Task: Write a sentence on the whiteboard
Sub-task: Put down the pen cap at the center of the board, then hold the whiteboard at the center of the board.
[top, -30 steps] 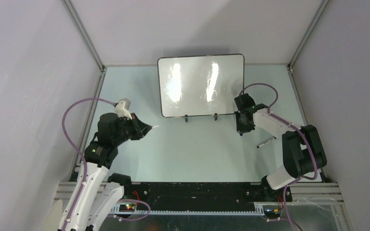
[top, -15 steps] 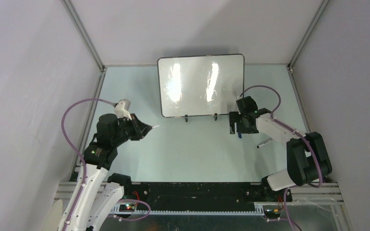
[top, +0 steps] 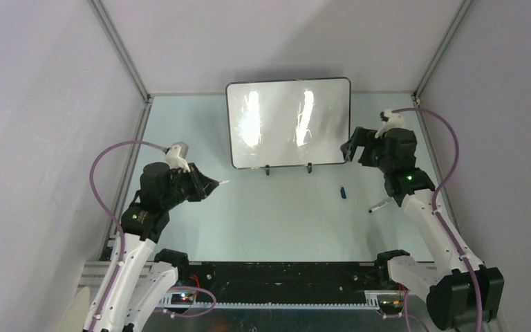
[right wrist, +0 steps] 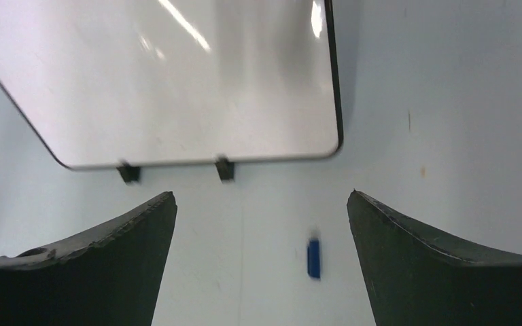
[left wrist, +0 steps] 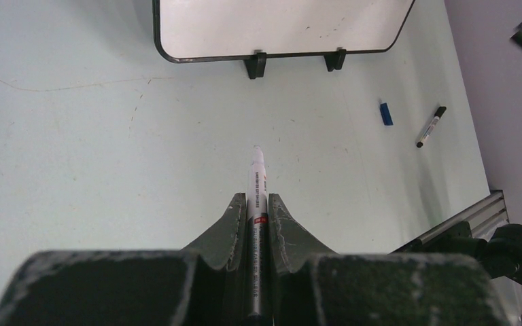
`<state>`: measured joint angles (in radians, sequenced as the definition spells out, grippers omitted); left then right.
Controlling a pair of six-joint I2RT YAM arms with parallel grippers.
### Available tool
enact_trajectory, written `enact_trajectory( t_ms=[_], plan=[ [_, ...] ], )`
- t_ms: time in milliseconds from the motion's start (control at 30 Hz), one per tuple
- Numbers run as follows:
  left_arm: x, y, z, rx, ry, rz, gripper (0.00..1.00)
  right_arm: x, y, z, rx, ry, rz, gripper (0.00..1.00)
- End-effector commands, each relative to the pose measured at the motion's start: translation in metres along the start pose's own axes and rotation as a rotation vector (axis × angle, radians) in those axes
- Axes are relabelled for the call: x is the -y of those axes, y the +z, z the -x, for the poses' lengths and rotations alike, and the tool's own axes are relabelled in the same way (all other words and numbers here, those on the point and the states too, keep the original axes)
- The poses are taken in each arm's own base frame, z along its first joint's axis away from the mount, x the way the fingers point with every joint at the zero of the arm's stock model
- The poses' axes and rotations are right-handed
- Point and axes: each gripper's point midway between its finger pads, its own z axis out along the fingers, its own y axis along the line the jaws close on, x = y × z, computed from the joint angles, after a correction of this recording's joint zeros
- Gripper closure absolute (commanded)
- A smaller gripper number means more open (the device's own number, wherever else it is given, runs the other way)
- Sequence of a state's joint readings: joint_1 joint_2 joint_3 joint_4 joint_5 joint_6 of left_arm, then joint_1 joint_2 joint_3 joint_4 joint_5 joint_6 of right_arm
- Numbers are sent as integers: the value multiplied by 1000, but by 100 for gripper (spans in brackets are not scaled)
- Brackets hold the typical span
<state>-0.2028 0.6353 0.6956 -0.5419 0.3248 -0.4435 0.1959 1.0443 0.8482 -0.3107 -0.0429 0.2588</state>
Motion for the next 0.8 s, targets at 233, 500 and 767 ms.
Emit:
enact_trajectory(
  t_ms=[233, 500, 767],
  plan=[
    [5, 5, 5, 13, 11, -29, 100, -26, -19, 122, 438, 63, 288, 1],
    [6, 16, 16, 81, -68, -38, 100, -6, 21, 180, 502, 177, 330, 14],
    [2, 35, 48, 343, -251, -16, 100, 3, 48, 222, 484, 167, 377, 15]
  ],
)
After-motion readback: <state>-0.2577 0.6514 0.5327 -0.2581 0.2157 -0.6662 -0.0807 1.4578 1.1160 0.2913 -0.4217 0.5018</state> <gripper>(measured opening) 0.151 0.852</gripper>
